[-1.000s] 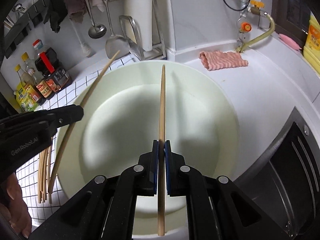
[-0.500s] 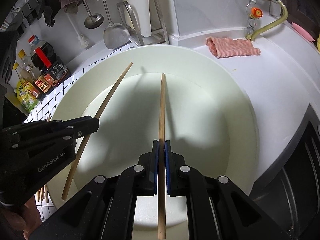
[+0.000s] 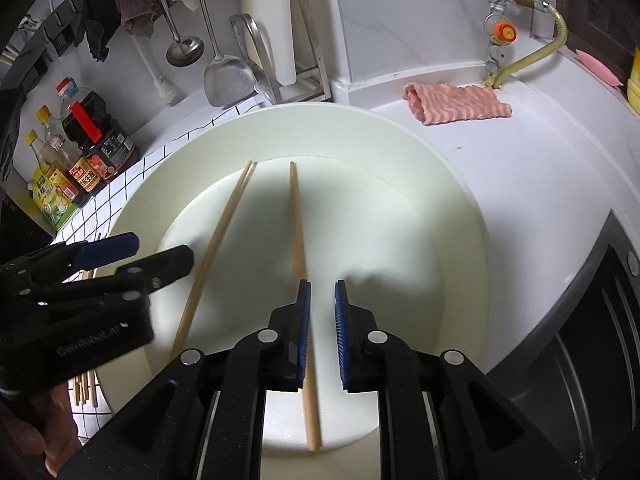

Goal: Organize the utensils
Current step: 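Open the right tool to drop its chopstick while the left tool releases its own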

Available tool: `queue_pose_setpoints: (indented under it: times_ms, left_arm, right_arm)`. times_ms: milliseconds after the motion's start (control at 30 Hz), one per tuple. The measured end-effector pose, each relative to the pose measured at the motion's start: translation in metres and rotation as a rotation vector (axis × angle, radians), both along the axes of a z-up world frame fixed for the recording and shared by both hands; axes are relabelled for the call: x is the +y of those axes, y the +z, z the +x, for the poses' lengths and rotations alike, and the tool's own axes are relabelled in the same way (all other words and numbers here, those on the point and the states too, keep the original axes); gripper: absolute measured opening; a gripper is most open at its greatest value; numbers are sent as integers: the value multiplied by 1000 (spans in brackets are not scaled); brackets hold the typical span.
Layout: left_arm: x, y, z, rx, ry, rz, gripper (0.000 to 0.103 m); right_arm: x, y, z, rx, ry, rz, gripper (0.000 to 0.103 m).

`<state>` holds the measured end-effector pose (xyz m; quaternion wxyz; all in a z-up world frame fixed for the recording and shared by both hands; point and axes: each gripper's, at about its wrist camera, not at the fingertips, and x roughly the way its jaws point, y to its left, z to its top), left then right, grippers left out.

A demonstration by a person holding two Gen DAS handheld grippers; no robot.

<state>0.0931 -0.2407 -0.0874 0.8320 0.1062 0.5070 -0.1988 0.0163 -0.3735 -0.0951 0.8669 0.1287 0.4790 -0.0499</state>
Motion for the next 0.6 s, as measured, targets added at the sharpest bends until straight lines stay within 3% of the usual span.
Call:
queue_pose_setpoints:
  times_ms: [600]
  left_arm:
    - [38, 27, -24, -46, -11, -9, 66]
  right_arm:
    - [28, 24, -26, -25, -27, -32, 19]
